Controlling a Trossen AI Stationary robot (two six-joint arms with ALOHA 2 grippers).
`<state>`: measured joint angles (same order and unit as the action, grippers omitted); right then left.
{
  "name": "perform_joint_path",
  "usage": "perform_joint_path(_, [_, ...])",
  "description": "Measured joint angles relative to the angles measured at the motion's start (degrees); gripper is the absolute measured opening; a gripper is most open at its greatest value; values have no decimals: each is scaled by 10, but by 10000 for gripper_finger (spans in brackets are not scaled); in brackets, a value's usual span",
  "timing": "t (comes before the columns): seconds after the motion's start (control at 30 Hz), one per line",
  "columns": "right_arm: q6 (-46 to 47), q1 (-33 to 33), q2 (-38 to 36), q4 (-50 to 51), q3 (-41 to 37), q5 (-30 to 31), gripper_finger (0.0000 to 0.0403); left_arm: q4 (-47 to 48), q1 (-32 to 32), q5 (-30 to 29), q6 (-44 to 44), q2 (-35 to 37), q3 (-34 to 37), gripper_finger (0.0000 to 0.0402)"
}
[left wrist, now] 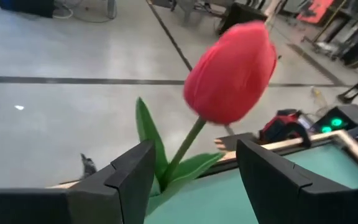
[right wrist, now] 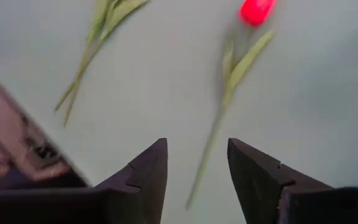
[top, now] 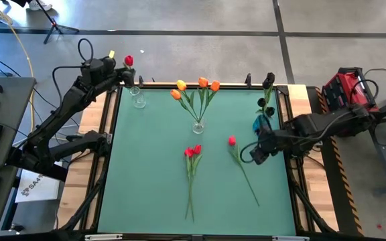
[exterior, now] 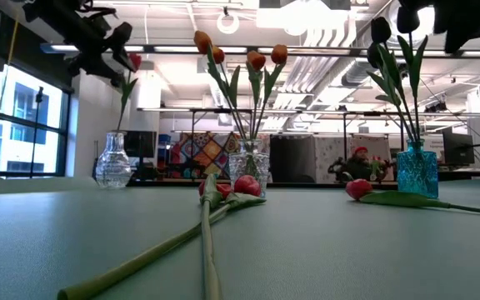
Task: Sort flowers into vase by color
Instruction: Put the pink tulip into the top left transparent vase
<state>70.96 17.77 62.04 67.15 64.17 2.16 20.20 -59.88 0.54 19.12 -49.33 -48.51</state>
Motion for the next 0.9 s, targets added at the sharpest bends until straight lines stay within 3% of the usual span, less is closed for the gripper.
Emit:
perform_joint_path(0.1, [23, 29, 16, -30, -32, -18, 171, 17, 0, 7, -10, 8, -19, 213])
perform_joint_path(0.23, [61, 56, 36, -98, -104, 1, 172, 28, 6, 5, -52, 23, -48, 213])
perform_joint_path(0.43, [98, 67, 49, -252, -193, 75, 160, 53, 10, -8, -83, 52, -90, 213])
perform_joint_path(0.7, [63, 66, 63, -293, -266, 160, 156, 70, 17, 33, -56, 67, -115, 213])
perform_joint_path(0.9, [78, 71, 66, -447, -334, 149, 156, 124, 70, 49, -46, 77, -115, 202])
